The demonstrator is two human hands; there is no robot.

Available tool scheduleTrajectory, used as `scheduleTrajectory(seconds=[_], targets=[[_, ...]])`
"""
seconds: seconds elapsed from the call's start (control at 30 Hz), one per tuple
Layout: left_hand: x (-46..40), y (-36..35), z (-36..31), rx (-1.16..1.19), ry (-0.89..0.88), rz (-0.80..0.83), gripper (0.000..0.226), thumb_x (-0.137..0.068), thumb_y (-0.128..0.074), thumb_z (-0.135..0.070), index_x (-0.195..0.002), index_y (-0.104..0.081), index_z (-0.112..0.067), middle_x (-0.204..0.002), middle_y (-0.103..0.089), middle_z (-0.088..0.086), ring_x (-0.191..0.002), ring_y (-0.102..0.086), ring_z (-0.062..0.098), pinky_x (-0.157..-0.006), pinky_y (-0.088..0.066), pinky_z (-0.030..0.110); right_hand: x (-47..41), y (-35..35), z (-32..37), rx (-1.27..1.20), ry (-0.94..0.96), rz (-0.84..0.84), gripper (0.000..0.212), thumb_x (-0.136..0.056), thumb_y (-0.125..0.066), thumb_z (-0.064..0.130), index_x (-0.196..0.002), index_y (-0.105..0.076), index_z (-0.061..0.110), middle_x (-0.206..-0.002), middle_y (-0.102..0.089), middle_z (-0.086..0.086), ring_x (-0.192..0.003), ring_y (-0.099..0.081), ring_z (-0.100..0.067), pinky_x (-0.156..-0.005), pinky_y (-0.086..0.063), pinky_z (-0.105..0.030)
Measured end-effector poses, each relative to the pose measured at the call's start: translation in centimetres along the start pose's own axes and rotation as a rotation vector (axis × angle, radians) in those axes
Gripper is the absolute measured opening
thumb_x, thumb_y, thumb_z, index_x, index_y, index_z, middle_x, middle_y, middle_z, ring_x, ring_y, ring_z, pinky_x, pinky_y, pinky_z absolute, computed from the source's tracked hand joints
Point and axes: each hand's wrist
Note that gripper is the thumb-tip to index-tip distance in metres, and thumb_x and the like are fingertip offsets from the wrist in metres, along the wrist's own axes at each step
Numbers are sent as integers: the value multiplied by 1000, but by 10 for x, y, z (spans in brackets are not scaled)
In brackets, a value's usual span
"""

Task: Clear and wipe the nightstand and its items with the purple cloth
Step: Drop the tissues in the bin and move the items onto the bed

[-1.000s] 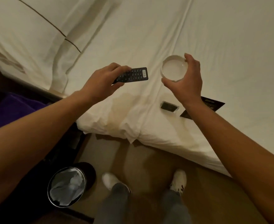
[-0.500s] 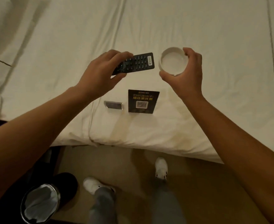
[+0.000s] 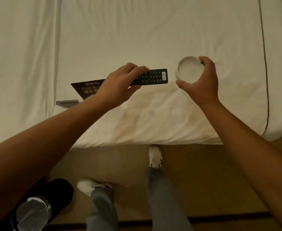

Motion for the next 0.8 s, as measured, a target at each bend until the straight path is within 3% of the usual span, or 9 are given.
scheduleTrajectory(seconds=[0.17, 0.47, 0.57, 0.8], targets=[[-9, -40, -11, 12, 16, 87, 51, -97, -65, -18, -145, -49, -16, -132, -56, 13, -113, -59, 31, -86, -56, 51, 5, -9, -40, 46, -28, 88, 94, -68, -90, 42, -145, -44, 12, -144, -51, -4, -130, -51, -20, -99, -36, -20], [-6, -86, -2, 47, 118, 185, 51, -98, -63, -16, -147, -48, -16, -135, -54, 15, -117, -56, 33, -91, -52, 51, 11, -28, -67, 102, -32, 156, 94, -67, -90, 45, -143, -45, 13, -141, -53, -5, -128, -51, -24, -102, -42, -32], [-2, -98, 5, 61, 148, 191, 53, -97, -64, -16, -148, -47, -18, -136, -54, 15, -118, -56, 33, -93, -53, 49, 15, -38, -73, 146, -14, 209, 95, -65, -90, 48, -142, -46, 16, -138, -55, -3, -127, -51, -25, -99, -41, -32], [3, -118, 10, 98, 160, 173, 51, -98, -64, -15, -146, -48, -17, -136, -54, 14, -119, -57, 33, -94, -53, 47, 29, -50, -87, 266, 13, 254, 97, -65, -92, 47, -142, -48, 10, -141, -55, -9, -134, -47, -29, -110, -41, -42]])
Point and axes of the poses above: each hand's wrist, its own x-axis away from the middle knuckle, its own y-axis out of the back of the hand, z = x × y
